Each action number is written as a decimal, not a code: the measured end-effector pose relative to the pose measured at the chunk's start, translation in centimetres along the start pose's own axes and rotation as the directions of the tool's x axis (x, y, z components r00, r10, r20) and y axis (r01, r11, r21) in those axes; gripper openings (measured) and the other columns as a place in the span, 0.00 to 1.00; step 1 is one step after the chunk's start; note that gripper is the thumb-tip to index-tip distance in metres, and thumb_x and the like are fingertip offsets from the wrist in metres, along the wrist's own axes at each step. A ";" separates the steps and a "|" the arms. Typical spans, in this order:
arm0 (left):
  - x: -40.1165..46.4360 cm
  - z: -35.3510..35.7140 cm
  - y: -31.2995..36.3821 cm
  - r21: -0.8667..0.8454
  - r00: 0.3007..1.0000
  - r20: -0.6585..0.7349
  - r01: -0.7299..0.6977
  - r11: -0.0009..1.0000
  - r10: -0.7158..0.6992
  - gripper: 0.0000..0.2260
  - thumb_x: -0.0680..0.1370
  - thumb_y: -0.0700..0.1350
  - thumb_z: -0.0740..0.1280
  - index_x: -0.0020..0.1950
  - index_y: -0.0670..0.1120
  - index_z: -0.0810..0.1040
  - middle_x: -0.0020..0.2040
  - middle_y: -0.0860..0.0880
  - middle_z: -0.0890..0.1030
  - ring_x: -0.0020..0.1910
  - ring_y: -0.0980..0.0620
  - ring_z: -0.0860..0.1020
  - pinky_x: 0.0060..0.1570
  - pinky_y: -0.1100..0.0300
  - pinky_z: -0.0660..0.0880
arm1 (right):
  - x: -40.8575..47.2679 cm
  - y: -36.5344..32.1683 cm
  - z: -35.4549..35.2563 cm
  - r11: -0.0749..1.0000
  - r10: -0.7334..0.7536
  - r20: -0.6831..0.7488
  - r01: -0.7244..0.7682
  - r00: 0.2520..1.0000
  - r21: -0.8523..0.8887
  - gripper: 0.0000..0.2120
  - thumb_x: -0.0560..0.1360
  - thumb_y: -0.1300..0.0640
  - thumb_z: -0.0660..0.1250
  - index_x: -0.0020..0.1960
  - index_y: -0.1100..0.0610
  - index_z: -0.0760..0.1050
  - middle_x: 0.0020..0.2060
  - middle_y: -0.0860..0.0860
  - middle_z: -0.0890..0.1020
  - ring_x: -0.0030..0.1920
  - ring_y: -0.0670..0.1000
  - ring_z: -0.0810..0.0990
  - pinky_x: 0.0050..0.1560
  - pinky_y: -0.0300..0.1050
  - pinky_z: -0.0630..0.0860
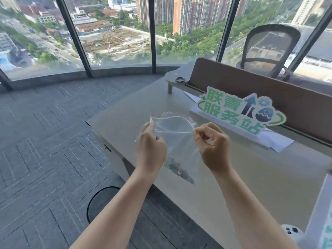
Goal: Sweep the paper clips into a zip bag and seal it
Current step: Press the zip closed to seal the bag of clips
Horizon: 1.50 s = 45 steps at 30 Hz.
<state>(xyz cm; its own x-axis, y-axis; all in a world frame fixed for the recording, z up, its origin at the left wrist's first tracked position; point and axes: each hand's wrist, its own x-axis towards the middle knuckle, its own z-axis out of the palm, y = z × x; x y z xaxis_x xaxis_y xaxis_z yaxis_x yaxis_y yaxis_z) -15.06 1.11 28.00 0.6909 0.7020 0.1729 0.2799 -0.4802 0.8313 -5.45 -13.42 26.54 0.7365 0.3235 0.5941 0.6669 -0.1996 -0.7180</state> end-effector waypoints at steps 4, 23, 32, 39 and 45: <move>0.6 3.6 0.1 0.150 0.999 0.029 -0.019 0.989 0.015 0.24 0.75 0.33 0.57 0.72 0.40 0.68 0.70 0.49 0.70 0.69 0.50 0.69 0.58 0.64 0.66 | -0.1 3.3 -1.7 0.998 0.051 0.041 -0.052 0.998 0.027 0.08 0.73 0.66 0.69 0.37 0.57 0.79 0.37 0.48 0.78 0.36 0.49 0.77 0.36 0.48 0.74; 5.1 11.5 2.4 0.416 0.964 0.239 -0.211 0.885 0.117 0.06 0.77 0.46 0.66 0.48 0.51 0.83 0.68 0.53 0.73 0.66 0.45 0.69 0.53 0.53 0.73 | 1.7 11.6 -10.2 0.976 0.209 -0.051 -0.212 0.977 -0.046 0.09 0.70 0.63 0.66 0.33 0.54 0.74 0.34 0.48 0.77 0.35 0.50 0.76 0.37 0.52 0.74; 5.2 12.7 3.1 0.016 0.963 0.243 -0.128 0.992 0.121 0.06 0.72 0.41 0.73 0.39 0.53 0.83 0.35 0.55 0.82 0.35 0.60 0.78 0.38 0.65 0.74 | 1.7 13.4 -12.2 0.941 0.329 -0.108 -0.336 0.938 -0.051 0.11 0.71 0.68 0.67 0.35 0.54 0.76 0.33 0.49 0.79 0.34 0.51 0.76 0.37 0.53 0.75; 6.7 13.1 2.3 -0.251 0.944 0.325 0.019 0.968 0.066 0.12 0.71 0.37 0.74 0.43 0.54 0.78 0.37 0.50 0.83 0.37 0.52 0.79 0.45 0.55 0.76 | 1.6 14.1 -12.4 0.901 0.407 -0.169 -0.425 0.897 -0.084 0.09 0.71 0.63 0.65 0.35 0.51 0.74 0.31 0.48 0.77 0.32 0.50 0.74 0.35 0.48 0.73; 7.1 13.8 2.6 -0.252 0.915 0.382 -0.036 0.967 0.134 0.11 0.70 0.38 0.75 0.42 0.53 0.77 0.35 0.55 0.83 0.35 0.55 0.78 0.43 0.55 0.75 | 3.1 12.5 -10.9 0.891 0.195 -0.199 -0.258 0.960 -0.374 0.10 0.70 0.54 0.64 0.49 0.54 0.78 0.47 0.46 0.80 0.50 0.51 0.75 0.54 0.43 0.69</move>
<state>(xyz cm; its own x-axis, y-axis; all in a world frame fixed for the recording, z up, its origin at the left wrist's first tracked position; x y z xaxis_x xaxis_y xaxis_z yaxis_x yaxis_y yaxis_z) -0.27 -2.41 24.13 0.9237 0.3771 0.0678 0.0777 -0.3576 0.9306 6.45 -24.97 23.33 0.8600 0.0876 0.5027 0.4460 -0.6076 -0.6571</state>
